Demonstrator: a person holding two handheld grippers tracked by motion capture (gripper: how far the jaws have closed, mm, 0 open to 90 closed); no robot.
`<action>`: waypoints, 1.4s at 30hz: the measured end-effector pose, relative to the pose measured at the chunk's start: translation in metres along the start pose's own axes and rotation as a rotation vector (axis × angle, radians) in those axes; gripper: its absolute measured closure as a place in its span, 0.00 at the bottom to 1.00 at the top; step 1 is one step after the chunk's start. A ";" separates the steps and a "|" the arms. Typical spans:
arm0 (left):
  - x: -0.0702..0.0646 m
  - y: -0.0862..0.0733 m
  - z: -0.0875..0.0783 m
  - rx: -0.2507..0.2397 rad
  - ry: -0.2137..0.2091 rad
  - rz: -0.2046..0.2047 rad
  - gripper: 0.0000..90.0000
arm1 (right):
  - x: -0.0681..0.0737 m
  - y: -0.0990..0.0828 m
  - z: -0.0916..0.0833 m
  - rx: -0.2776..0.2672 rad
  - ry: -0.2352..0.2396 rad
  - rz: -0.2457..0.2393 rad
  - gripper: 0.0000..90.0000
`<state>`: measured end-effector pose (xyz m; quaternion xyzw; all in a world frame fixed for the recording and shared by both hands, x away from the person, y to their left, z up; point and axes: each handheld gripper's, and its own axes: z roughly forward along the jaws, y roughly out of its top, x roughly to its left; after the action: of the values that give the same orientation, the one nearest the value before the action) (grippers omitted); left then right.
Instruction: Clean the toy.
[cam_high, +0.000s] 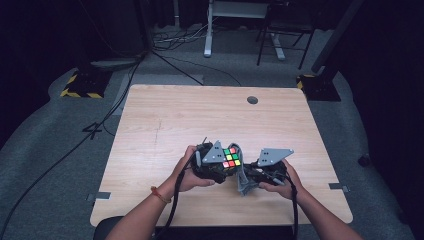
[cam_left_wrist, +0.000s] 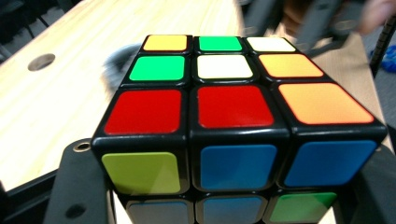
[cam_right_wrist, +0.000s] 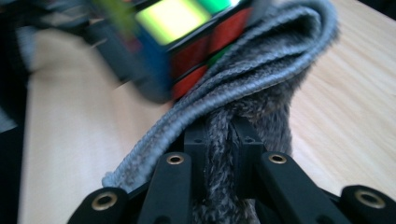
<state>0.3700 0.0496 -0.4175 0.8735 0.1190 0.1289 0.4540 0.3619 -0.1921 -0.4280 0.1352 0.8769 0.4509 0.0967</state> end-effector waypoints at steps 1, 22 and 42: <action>0.002 -0.002 0.000 0.004 0.000 -0.014 0.37 | 0.002 -0.001 -0.004 -0.013 0.013 0.000 0.89; -0.005 -0.001 0.003 0.011 -0.051 0.000 0.37 | 0.002 0.004 -0.022 -0.104 -0.050 0.003 0.89; -0.008 0.002 0.005 -0.010 -0.049 0.008 0.37 | -0.005 0.000 -0.015 -0.081 -0.033 0.048 0.89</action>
<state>0.3646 0.0421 -0.4191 0.8746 0.1037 0.1097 0.4607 0.3623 -0.2052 -0.4189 0.1594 0.8528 0.4859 0.1056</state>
